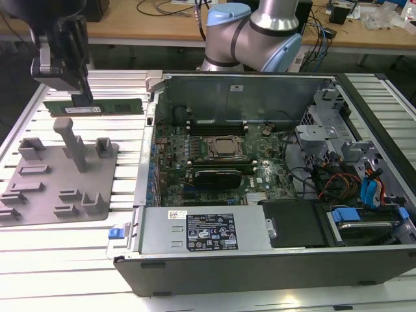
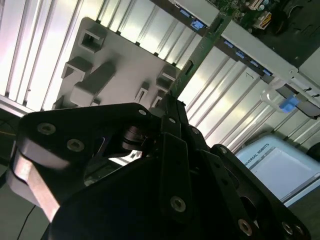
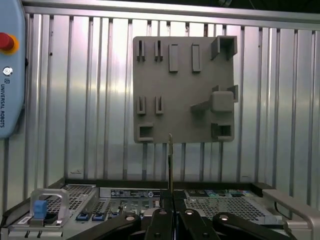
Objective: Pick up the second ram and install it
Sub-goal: 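Pick up the second ram and move it above second insertion slot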
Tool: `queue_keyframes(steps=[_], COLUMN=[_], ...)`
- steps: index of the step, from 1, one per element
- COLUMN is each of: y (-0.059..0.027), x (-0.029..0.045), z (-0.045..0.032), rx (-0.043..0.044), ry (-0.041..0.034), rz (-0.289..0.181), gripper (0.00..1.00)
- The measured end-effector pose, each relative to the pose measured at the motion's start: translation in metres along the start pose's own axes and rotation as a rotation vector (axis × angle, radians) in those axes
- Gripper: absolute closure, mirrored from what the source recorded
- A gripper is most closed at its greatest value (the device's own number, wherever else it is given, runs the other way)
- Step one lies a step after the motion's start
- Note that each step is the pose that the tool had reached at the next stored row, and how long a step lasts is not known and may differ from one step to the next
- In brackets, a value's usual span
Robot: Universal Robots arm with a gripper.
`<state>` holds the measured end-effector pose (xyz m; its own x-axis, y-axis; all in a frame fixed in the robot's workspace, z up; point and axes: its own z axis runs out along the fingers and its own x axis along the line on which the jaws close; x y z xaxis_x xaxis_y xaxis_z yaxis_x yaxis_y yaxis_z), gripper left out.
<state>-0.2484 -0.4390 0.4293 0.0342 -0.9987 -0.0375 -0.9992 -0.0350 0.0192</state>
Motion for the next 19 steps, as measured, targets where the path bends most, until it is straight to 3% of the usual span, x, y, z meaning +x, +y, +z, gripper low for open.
queue_keyframes(steps=[2, 19], y=[-0.0089, -0.0527], x=[0.0003, 0.0018], z=[-0.0002, -0.0011], rx=[-0.0001, 0.0000], ry=[0.0000, 0.0000], rz=[0.000, 0.000], gripper=[0.91, 0.91])
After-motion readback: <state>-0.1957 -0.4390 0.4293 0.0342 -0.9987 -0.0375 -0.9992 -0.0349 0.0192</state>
